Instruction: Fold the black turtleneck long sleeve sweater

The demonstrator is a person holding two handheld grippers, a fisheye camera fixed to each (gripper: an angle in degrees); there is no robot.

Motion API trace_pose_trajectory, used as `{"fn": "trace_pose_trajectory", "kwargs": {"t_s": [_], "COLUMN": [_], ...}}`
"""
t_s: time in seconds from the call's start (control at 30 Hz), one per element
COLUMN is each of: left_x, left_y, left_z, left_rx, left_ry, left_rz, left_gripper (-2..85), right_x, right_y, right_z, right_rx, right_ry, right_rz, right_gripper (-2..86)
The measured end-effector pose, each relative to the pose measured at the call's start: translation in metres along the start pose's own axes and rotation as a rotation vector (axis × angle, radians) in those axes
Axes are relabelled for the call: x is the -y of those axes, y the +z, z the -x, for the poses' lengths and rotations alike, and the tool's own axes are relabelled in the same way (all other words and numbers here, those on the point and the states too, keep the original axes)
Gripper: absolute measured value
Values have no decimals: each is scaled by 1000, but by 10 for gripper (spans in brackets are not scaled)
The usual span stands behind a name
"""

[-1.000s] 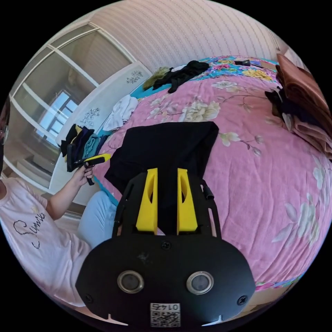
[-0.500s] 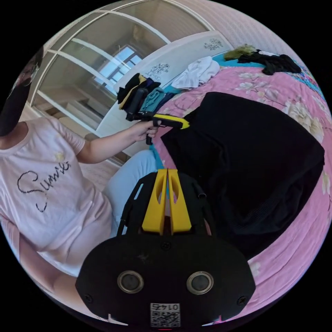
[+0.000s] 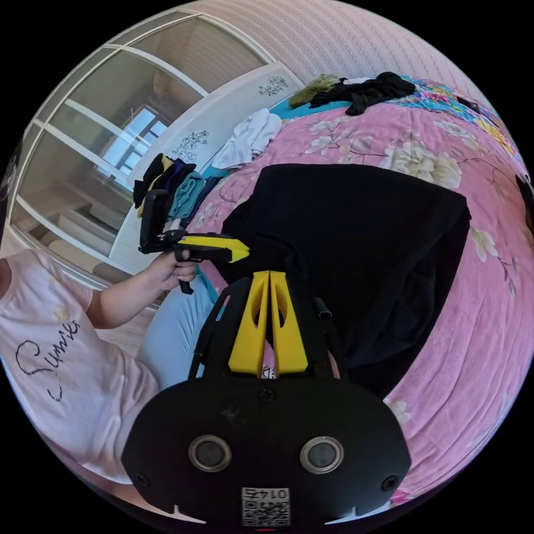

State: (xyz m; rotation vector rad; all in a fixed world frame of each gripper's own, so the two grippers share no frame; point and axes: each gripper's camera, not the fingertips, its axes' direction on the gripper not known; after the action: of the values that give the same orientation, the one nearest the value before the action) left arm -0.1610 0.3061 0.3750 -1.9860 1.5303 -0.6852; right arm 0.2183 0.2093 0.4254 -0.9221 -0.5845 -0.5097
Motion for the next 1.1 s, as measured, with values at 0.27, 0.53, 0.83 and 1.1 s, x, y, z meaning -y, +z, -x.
{"fn": "trace_pose_trajectory", "kwargs": {"t_s": [0.27,0.53,0.83,1.1], "left_x": [-33,-47,-10,-16], "left_y": [-14,-9,-17,-10], "left_z": [-15,-10,-27,-25], "left_rx": [-47,-33,116,83], "left_ry": [136,143,107,141], "left_rz": [36,101,-52,55], "left_gripper": [-10,-7,69,-7], "right_x": [-11,-10,11,3], "right_y": [-4,12,-6,-11], "right_z": [8,8,-5,24], "right_rx": [-128,42,-122,-9], "right_ry": [-1,1,118,-84], "right_rz": [13,66,-68,48], "right_gripper": [47,9,82,29]}}
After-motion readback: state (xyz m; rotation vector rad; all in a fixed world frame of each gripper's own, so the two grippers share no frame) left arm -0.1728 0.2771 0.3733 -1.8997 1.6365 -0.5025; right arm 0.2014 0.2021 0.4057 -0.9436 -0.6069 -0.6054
